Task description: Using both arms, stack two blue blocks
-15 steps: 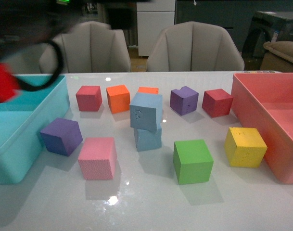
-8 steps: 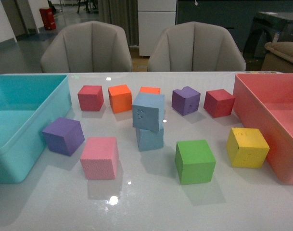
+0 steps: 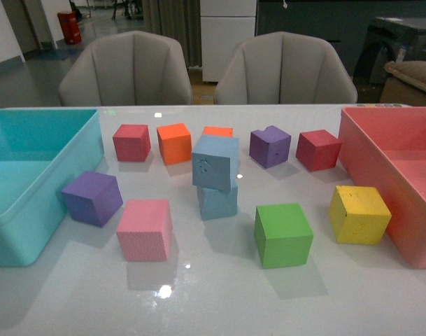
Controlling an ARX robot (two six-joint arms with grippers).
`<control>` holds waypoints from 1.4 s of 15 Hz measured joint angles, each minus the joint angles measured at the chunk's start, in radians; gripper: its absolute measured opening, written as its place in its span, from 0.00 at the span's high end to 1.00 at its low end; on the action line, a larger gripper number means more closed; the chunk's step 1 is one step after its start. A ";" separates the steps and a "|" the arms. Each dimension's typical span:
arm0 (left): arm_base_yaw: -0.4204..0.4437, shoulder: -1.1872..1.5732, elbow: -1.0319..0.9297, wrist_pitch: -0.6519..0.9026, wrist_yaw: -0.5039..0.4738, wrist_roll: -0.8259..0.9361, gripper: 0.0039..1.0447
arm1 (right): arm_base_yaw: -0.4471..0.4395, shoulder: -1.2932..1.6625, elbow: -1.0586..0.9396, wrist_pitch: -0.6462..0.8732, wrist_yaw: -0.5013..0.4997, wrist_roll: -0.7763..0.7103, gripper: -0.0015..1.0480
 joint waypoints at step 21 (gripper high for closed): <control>0.084 -0.811 -0.031 -0.819 0.085 0.000 0.99 | 0.000 0.000 0.000 0.000 0.000 0.000 0.06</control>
